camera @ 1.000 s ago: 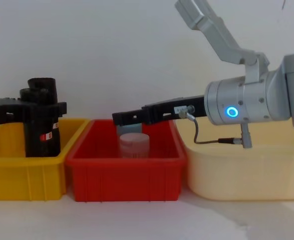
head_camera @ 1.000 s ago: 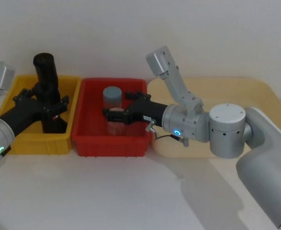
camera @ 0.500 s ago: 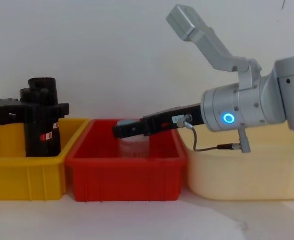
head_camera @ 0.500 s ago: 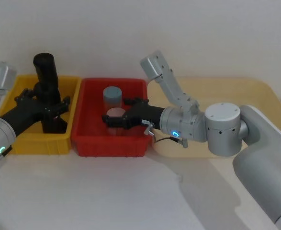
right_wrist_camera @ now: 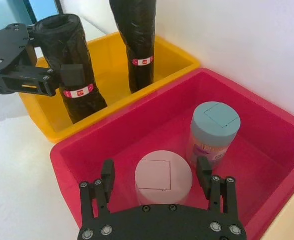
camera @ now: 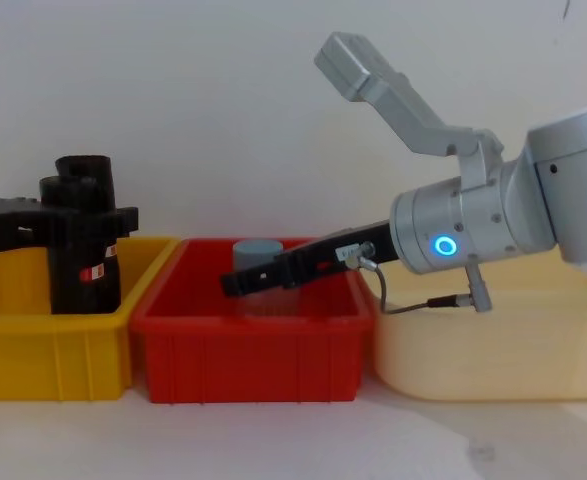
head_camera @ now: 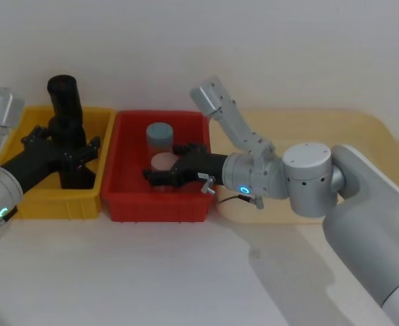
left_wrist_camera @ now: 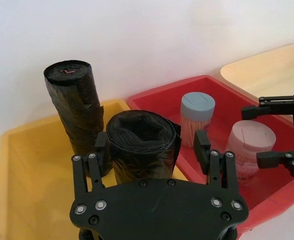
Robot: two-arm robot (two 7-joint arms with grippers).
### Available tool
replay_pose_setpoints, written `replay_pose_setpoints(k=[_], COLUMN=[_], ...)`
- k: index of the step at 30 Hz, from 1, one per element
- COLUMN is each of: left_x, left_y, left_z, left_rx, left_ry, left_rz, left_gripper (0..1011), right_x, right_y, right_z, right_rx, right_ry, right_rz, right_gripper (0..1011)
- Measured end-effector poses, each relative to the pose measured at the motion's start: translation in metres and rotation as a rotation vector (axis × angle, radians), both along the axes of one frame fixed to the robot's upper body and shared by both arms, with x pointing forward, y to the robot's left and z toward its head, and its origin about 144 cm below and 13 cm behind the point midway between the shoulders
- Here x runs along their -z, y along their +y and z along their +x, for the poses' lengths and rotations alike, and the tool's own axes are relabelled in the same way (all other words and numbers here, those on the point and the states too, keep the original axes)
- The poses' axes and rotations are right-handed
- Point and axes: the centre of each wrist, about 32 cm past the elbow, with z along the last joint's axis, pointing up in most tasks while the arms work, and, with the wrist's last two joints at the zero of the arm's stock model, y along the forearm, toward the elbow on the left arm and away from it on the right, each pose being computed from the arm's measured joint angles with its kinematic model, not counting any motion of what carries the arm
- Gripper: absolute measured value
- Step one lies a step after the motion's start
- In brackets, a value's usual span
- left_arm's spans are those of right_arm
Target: Pick up the garbage bag with the one hand and transfer it to the other hand.
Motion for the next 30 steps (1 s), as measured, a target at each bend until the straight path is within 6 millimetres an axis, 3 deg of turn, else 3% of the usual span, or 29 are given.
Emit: replay_pose_setpoints(k=[24, 30], left_x=[-0.0001, -0.0001], left_y=[0.0000, 0.0000], left_z=[0.0002, 0.0002], left_rx=[0.001, 0.001], left_ry=[0.000, 0.000], left_rz=[0.000, 0.000], left_gripper=[997, 872], right_x=[0.0007, 0.0007], right_y=[0.0028, 0.0027], right_z=[0.0060, 0.0064], right_rx=[-0.002, -0.001], right_ry=[0.012, 0.013], right_rz=[-0.024, -0.026], right_gripper=[982, 879])
